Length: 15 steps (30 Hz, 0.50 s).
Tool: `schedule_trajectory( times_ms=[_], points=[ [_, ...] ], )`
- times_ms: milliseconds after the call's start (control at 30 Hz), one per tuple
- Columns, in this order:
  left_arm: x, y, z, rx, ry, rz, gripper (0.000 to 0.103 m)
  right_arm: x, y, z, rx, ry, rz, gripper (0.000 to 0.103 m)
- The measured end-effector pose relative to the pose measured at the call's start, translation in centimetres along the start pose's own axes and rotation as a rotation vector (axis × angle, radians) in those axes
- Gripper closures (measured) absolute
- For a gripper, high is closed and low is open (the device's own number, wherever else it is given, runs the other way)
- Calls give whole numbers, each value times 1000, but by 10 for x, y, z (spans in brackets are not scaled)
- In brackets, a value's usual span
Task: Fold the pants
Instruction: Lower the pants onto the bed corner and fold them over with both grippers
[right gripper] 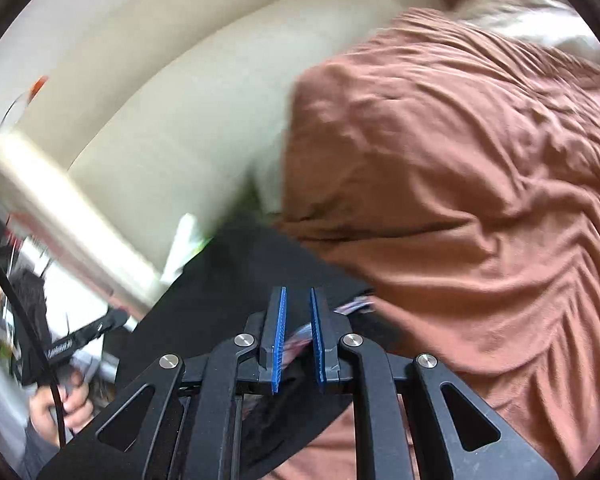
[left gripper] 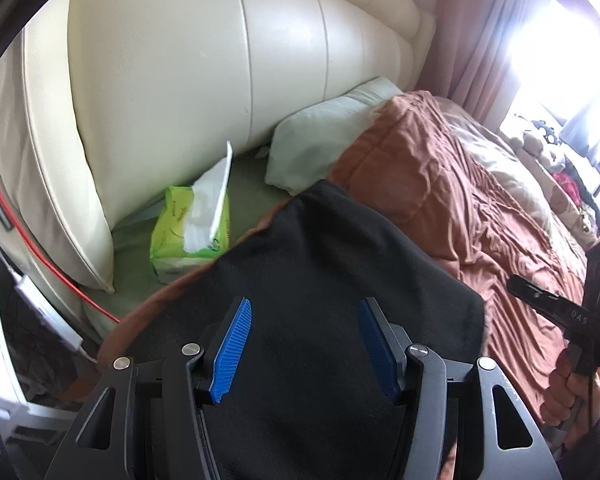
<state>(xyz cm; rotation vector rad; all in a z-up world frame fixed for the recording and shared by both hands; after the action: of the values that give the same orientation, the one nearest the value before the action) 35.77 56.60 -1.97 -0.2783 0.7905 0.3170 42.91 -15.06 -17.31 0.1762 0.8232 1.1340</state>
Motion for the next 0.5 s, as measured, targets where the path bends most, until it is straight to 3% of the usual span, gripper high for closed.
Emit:
schedule_trajectory(
  times_ms=[200,333,500],
  points=[
    [-1,-15,-16,53,-14,23,45,4,34,-15,-198,32,37,93],
    [11,-3,-24,35,12,45,45,23,46,-21,-281,54,13,93],
    [28,17,-30,57,33,154,45,61,46,-33,-363,82,-49,93]
  ],
)
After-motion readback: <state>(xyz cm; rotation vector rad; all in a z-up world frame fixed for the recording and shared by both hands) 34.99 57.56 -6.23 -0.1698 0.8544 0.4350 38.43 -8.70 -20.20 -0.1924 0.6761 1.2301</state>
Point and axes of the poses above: each gripper's, at about its wrist camera, not at the fingertips, and x roughly the way its jaws point, y to its left, z to its top, the point moved 1 cm from there along x, roughly the way its jaws point, and after that the axes turned 10 degrees about x, right-handed, at the moved point
